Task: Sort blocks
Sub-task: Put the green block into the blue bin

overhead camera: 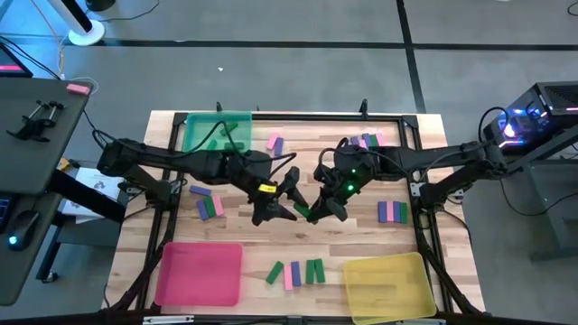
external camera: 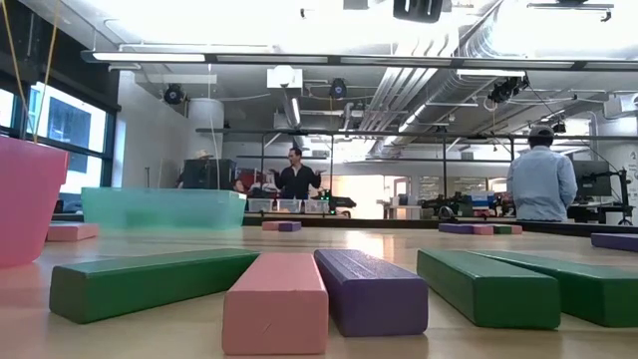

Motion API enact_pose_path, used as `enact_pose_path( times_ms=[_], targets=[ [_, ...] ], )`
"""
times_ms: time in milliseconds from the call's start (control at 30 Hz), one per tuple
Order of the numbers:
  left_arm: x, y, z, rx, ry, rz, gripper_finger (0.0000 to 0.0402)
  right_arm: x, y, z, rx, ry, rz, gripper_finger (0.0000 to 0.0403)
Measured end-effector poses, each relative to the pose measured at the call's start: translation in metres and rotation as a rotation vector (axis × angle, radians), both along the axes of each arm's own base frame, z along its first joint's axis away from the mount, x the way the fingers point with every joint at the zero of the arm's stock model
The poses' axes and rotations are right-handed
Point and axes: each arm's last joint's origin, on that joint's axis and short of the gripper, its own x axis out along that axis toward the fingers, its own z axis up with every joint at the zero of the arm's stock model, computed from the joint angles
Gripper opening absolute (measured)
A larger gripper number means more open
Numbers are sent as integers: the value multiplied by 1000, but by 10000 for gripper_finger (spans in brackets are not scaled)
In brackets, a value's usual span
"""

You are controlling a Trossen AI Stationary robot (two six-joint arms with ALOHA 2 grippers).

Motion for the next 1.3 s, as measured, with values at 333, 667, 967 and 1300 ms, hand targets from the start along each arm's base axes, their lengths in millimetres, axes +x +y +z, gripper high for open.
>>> enact_pose_path(
  times_ms=[333, 667, 967, 1300],
  targets=[
    [7, -1, -1, -39, -21, 19, 79, 1, 0, 2, 5, -25, 4, 39],
    [7, -1, -1, -64, -8, 28, 28, 1, 1, 3, 22, -32, 35, 39],
    [6, -1, -4, -92, 32, 50, 28, 2, -3, 7, 155, 8, -5, 203],
    [-37, 33, 4, -63, 261, 407, 28, -12, -20, 22, 165, -60, 68, 255]
  ],
)
